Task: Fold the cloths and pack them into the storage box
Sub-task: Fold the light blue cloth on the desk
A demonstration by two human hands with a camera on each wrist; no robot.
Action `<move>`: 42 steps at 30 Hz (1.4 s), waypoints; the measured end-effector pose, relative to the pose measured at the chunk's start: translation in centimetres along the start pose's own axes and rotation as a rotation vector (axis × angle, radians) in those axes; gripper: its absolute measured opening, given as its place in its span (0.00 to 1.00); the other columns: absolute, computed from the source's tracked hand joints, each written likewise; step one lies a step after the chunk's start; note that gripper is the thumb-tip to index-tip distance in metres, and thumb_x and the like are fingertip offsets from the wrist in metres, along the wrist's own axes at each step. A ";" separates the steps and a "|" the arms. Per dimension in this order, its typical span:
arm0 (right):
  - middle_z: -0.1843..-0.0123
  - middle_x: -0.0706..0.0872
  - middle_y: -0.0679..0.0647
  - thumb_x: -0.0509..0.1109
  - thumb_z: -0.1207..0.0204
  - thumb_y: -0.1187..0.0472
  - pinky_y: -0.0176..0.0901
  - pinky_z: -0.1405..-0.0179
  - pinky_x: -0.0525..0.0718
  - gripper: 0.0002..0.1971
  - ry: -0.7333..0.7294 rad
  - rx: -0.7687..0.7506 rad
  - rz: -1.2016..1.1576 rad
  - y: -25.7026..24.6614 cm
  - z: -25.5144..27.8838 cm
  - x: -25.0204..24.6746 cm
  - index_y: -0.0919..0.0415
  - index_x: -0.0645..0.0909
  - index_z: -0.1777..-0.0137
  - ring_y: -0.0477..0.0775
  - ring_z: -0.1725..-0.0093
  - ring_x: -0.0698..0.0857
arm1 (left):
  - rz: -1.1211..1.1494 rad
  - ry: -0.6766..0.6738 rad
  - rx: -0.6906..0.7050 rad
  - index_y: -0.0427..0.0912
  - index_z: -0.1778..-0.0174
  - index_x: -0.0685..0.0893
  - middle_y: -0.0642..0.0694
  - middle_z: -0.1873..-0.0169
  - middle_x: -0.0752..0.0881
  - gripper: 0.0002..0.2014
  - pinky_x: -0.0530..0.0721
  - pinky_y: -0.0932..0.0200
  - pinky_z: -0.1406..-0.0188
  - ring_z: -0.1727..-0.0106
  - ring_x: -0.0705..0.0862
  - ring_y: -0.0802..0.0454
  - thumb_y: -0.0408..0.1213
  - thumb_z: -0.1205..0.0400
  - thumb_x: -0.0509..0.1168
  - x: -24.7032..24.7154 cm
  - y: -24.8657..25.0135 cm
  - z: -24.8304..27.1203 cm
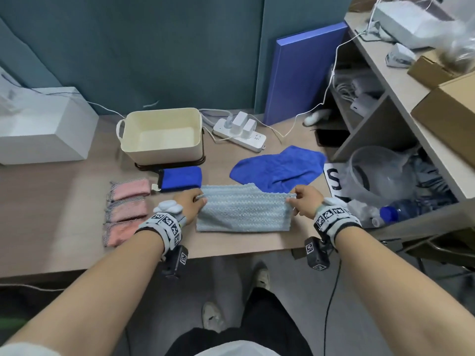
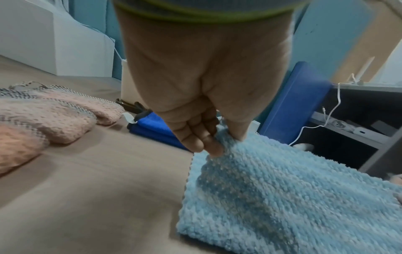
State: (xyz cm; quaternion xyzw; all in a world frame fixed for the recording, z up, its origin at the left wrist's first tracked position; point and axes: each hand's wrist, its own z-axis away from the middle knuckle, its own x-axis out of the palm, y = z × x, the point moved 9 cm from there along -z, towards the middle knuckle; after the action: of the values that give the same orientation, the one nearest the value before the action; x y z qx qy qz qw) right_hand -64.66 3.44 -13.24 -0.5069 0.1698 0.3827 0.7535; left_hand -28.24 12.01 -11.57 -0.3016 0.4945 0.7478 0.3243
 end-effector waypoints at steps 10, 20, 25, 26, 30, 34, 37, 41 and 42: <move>0.48 0.80 0.48 0.75 0.34 0.51 0.52 0.47 0.84 0.18 -0.203 -0.142 0.403 -4.1 -7.6 2.2 0.45 0.81 0.43 0.56 0.46 0.80 | -0.469 0.010 -0.046 0.57 0.50 0.86 0.52 0.43 0.80 0.11 0.74 0.49 0.41 0.39 0.78 0.46 0.56 0.23 0.71 0.9 0.7 -6.9; 0.43 0.79 0.41 0.81 0.36 0.42 0.50 0.43 0.69 0.33 -0.413 -0.492 0.584 -11.5 -9.2 10.9 0.40 0.74 0.31 0.50 0.42 0.73 | -0.630 -0.088 0.023 0.55 0.35 0.78 0.50 0.40 0.82 0.25 0.70 0.47 0.41 0.38 0.76 0.45 0.59 0.26 0.72 4.7 2.6 -9.7; 0.41 0.74 0.43 0.83 0.36 0.49 0.51 0.45 0.71 0.22 -0.430 -0.517 0.601 -11.7 -8.7 12.1 0.42 0.73 0.50 0.51 0.42 0.73 | -0.515 -0.147 0.053 0.55 0.50 0.79 0.49 0.44 0.79 0.14 0.74 0.50 0.47 0.45 0.77 0.42 0.55 0.24 0.73 4.8 2.6 -9.4; 0.40 0.73 0.43 0.83 0.36 0.51 0.52 0.45 0.71 0.20 -0.429 -0.510 0.579 -11.7 -8.7 12.1 0.43 0.74 0.52 0.51 0.43 0.73 | -0.456 -0.176 0.045 0.55 0.52 0.76 0.50 0.45 0.79 0.14 0.76 0.49 0.47 0.48 0.78 0.42 0.54 0.23 0.72 5.0 2.4 -9.1; 0.50 0.79 0.42 0.81 0.34 0.53 0.50 0.46 0.70 0.16 -0.457 -0.458 0.551 -11.8 -8.0 12.1 0.45 0.75 0.54 0.51 0.47 0.76 | -0.299 -0.190 0.068 0.53 0.53 0.69 0.53 0.56 0.83 0.13 0.76 0.49 0.55 0.56 0.80 0.43 0.51 0.19 0.69 4.4 2.7 -7.4; 0.55 0.82 0.44 0.71 0.35 0.55 0.57 0.41 0.80 0.16 -0.479 -0.381 0.562 -11.4 -7.2 12.4 0.39 0.69 0.54 0.59 0.50 0.78 | -0.187 -0.123 0.107 0.54 0.54 0.67 0.55 0.62 0.80 0.13 0.71 0.52 0.64 0.60 0.80 0.44 0.45 0.18 0.68 3.2 3.1 -6.2; 0.55 0.84 0.47 0.69 0.33 0.61 0.61 0.50 0.86 0.19 -0.464 -0.362 0.497 -12.0 -5.4 12.3 0.39 0.66 0.51 0.62 0.54 0.82 | -0.142 -0.110 0.138 0.56 0.52 0.66 0.54 0.58 0.80 0.13 0.78 0.50 0.61 0.58 0.80 0.47 0.44 0.18 0.67 2.3 3.5 -4.9; 0.53 0.85 0.49 0.69 0.29 0.60 0.61 0.54 0.88 0.20 -0.412 -0.363 0.460 -12.7 -3.5 12.1 0.36 0.66 0.47 0.61 0.56 0.84 | -0.137 -0.099 0.191 0.53 0.52 0.71 0.52 0.57 0.81 0.10 0.77 0.51 0.59 0.57 0.79 0.47 0.36 0.19 0.67 1.3 3.7 -3.2; 0.52 0.86 0.49 0.68 0.29 0.60 0.62 0.53 0.89 0.20 -0.399 -0.359 0.465 -12.9 -3.0 12.0 0.35 0.66 0.47 0.61 0.55 0.84 | -0.139 -0.087 0.202 0.53 0.54 0.71 0.52 0.58 0.81 0.11 0.79 0.50 0.58 0.58 0.79 0.47 0.33 0.20 0.66 1.0 3.5 -2.7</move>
State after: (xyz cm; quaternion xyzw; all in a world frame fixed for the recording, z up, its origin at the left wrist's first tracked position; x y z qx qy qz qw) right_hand -46.84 3.08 -14.10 -0.4944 0.0603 0.6591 0.5634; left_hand -31.20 8.60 -11.32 -0.2682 0.5306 0.6825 0.4252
